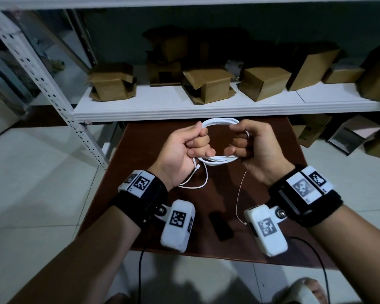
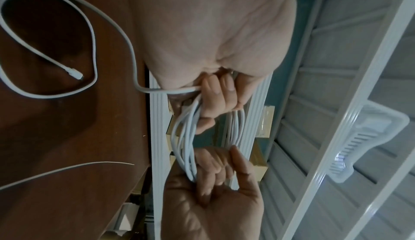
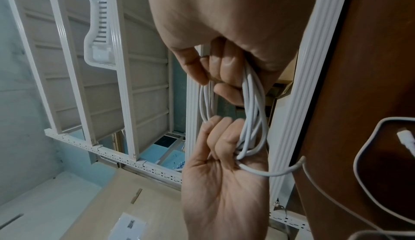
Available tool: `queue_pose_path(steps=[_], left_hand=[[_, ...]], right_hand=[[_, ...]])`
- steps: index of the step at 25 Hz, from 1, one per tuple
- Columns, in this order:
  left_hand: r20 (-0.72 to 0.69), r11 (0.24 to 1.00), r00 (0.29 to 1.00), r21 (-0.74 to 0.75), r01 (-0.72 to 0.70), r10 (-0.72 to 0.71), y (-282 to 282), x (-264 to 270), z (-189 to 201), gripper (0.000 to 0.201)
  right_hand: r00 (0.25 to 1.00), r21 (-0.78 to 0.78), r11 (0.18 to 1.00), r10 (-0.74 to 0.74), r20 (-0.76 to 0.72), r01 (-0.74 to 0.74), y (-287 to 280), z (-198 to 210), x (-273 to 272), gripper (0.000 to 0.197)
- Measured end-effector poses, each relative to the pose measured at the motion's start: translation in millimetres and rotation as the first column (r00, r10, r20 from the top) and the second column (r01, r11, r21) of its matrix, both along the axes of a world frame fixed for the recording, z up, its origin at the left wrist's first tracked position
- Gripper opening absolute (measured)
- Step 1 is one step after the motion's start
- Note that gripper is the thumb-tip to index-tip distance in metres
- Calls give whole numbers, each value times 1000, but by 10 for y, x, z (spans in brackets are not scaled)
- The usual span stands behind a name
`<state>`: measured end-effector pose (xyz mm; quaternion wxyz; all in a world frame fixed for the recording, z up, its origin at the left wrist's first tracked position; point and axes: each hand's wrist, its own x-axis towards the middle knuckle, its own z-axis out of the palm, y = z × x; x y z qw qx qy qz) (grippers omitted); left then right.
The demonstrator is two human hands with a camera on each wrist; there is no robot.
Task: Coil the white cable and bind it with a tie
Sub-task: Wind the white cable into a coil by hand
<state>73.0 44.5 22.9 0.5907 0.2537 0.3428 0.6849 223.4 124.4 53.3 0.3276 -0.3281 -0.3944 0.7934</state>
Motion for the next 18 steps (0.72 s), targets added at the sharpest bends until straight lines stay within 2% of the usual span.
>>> queue_pose_path(steps=[3,6,8,11,14,16,18], left_hand=[[-57,999,998,-28,-43,41,-6,43,-17,31],[-129,993,987,-55,-101,93,-28,63,-7,33],[-193,992,976,-51,-113,101,-44,63,14,34],[-370,994,925,-34,-102,83,-84,88,5,34],[-524,995,852,-81,-62,10,-84,176,-65,28],[-559,990,827,-136,-21,-60,-79,231,-104,28],[-534,985,839,-173,8,-101,-80,223,-101,33]], right_hand=[[987,-56,986,155,-42,-158,-11,-58,54,42],[959,-67,957,277,-58,-281,-20,-79,80,35],[944,-44,943,329,-18,-329,-6,-60,97,31],[897,7,906,418,142,-423,19,-5,133,26],[821,43,877,428,378,-478,46,-50,144,25],[764,112,853,388,515,-509,10,-92,121,27],[795,166,881,301,526,-443,-43,-94,83,24]])
